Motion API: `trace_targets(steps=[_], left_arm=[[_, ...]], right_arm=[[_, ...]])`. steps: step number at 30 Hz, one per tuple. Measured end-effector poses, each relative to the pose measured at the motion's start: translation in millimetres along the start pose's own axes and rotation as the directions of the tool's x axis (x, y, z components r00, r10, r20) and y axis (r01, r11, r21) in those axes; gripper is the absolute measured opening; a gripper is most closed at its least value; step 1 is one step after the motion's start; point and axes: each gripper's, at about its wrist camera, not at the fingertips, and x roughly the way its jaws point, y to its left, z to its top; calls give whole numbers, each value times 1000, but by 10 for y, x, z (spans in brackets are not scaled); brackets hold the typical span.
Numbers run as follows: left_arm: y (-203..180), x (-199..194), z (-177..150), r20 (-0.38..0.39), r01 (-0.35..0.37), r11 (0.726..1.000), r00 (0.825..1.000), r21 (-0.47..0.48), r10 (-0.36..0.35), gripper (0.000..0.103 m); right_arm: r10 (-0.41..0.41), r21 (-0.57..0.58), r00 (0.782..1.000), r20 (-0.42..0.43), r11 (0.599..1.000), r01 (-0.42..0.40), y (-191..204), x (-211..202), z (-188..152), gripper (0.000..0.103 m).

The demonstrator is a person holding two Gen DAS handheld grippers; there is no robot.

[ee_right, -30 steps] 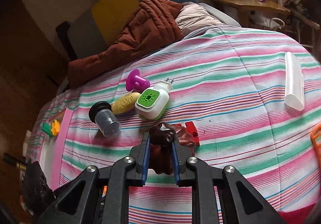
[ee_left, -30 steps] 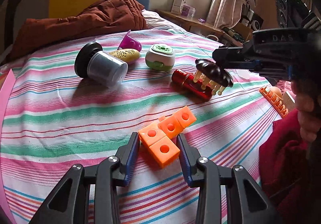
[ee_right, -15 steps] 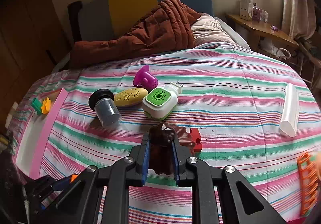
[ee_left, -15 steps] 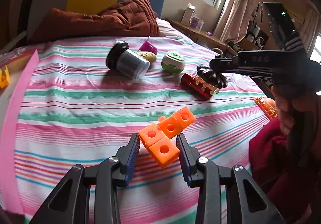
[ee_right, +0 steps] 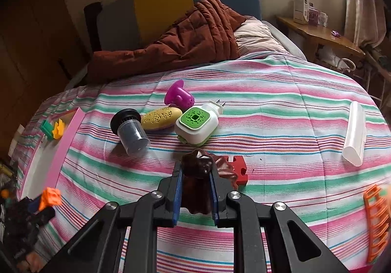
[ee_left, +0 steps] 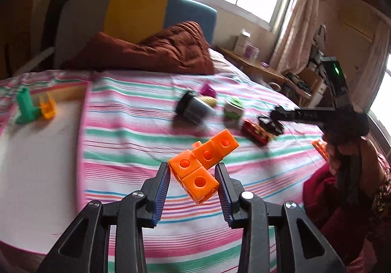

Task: Organize rigid objects
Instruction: 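Carry the orange blocks with the left tool and release them in the tray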

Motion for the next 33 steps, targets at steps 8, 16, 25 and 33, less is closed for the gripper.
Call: trace_targets(steps=[8, 16, 25, 33], left_arm=[[622, -217, 114, 14, -106, 990, 994, -90, 108, 38], [1513, -212, 373, -42, -307, 931, 951, -196, 305, 38], [2236, 0, 521, -200, -444, 834, 895, -327, 398, 38], [2461, 120, 446, -274, -505, 764, 862, -402, 426, 41]], right_arm=[[11, -21, 1000, 12, 1000, -11, 58, -30, -1, 19], [17, 8, 1000, 13, 1000, -17, 17, -24, 8, 19], [1, -20, 1000, -3, 1000, -1, 47, 24, 5, 19], [-3, -23, 1000, -3, 1000, 2, 36, 38, 6, 19]])
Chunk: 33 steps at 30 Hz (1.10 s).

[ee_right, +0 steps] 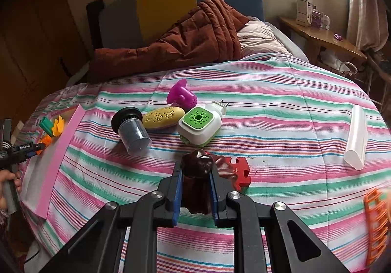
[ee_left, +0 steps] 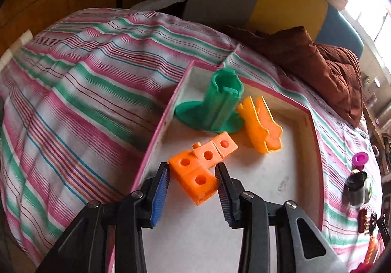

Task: Organize rigid objects
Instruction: 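Carry the orange blocks with the left tool and release them in the tray, then carry the brown toy with the right tool and release it in the tray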

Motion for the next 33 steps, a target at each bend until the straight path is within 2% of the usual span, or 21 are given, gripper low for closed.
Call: trace_targets(steps=[4, 9, 13, 17, 19, 22, 27, 33], left_arm=[[41, -109, -133, 37, -2, 1000, 999, -20, 3, 42], [129, -295, -351, 99, 73, 996, 993, -56, -67, 42], [70, -503, -553, 153, 130, 991, 980, 2, -129, 42], [-60, -627, -690, 170, 169, 982, 969, 85, -182, 42], [-173, -670, -752, 167, 176, 972, 965, 154, -201, 42], [-238, -712, -846, 174, 172, 964, 962, 205, -209, 42], [-244, -693, -935, 145, 216, 954, 958, 208, -249, 42], [-227, -738, -1014, 155, 235, 949, 950, 211, -270, 42]], right_arm=[[-4, -3, 1000, -2, 1000, 4, 0, 6, -1, 19], [-9, -12, 1000, -3, 1000, 9, 6, 14, 0, 19], [-24, -40, 1000, 3, 999, 24, 61, 0, -12, 19], [1, -92, 1000, -18, 996, -3, 242, 28, -39, 19], [28, -87, 999, -39, 996, -31, 357, 61, -63, 19], [108, -47, 993, -54, 993, -111, 554, 117, -63, 19], [251, -27, 966, -57, 967, -253, 1033, 217, 78, 19], [321, -99, 945, -64, 940, -327, 1646, 299, 333, 19]])
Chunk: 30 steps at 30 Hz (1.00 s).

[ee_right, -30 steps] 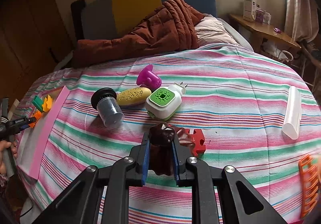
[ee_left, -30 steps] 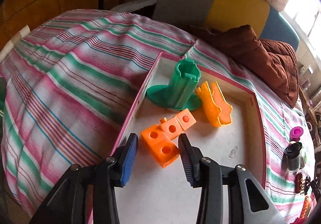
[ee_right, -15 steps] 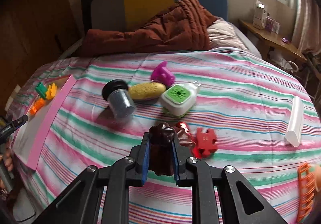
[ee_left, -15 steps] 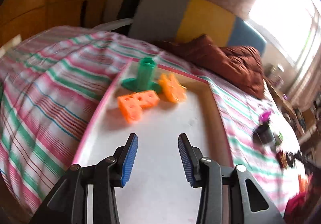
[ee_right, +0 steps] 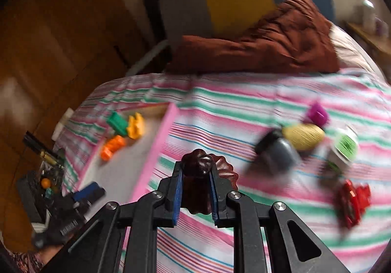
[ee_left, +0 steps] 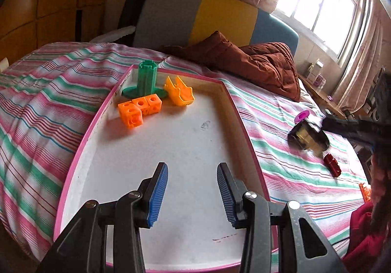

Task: Organize rigid objects
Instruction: 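Carry the brown toy with the right tool and release it in the tray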

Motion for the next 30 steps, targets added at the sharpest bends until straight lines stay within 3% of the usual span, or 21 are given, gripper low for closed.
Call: trace_targets(steps=[11, 19, 26, 28, 30], left_arm=[[5, -32, -1, 0, 21, 999, 1000, -24, -21, 42], [105, -72, 51, 13, 6, 998, 1000, -67, -5, 42], [215, -82, 83, 25, 12, 993, 1000, -114, -10, 42], [226, -64, 74, 16, 11, 993, 1000, -119, -9, 42], [219, -51, 67, 13, 13, 993, 1000, -117, -11, 42]], right_arm=[[47, -98, 999, -10, 994, -48, 871, 670, 540, 19], [-72, -162, 995, -72, 985, 59, 1124, 1345, 738, 19], [-112, -173, 990, -81, 980, 96, 1109, 1651, 790, 20], [-119, -172, 990, -80, 980, 103, 1111, 1706, 796, 24], [-127, -178, 990, -65, 977, 114, 1115, 1682, 799, 39]])
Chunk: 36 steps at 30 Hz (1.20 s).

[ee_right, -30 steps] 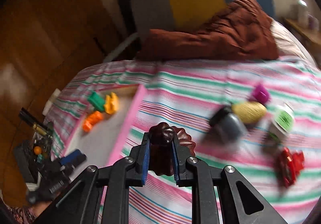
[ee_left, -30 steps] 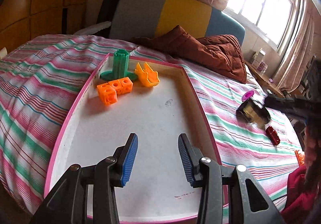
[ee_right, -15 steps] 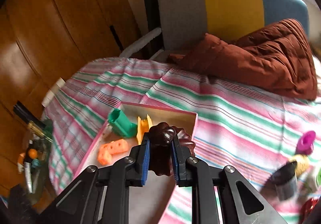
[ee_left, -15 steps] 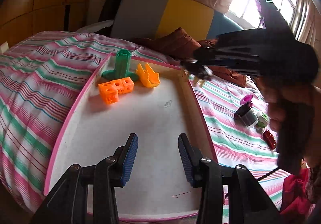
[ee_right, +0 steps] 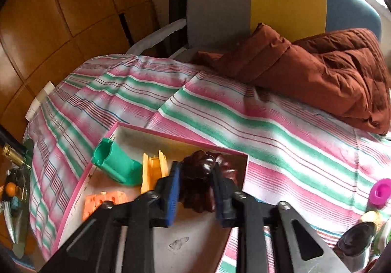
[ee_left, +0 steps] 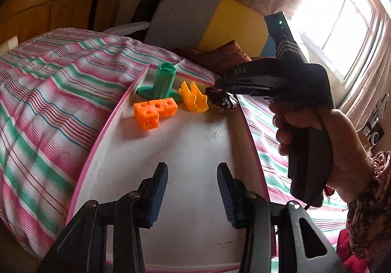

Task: Organize rigid objects
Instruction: 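Carry the brown toy with the right tool and release it in the tray, then move the right tool back and grasp the red lipstick-like cylinder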

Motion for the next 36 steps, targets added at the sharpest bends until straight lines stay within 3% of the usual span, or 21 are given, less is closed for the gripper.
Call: trace_targets(steps=[3, 8, 23, 36], left_arm=[[-24, 9, -12, -1, 0, 1000, 1000, 10, 0, 42], [-58, 27, -56, -12, 19, 1000, 1000, 17, -19, 42], [-176, -38, -142, -12, 16, 998, 1000, 56, -16, 42], [-451, -103, -351, -28, 71, 985, 997, 159, -68, 42]], right_arm=[[3, 22, 998, 64, 1000, -4, -35, -171, -31, 61], [18, 16, 993, 114, 1000, -19, -76, -469, -155, 62], [-24, -9, 999, 31, 1000, 24, -38, -735, -656, 68], [-111, -50, 994, 20, 993, 111, -247, -986, -1021, 74]])
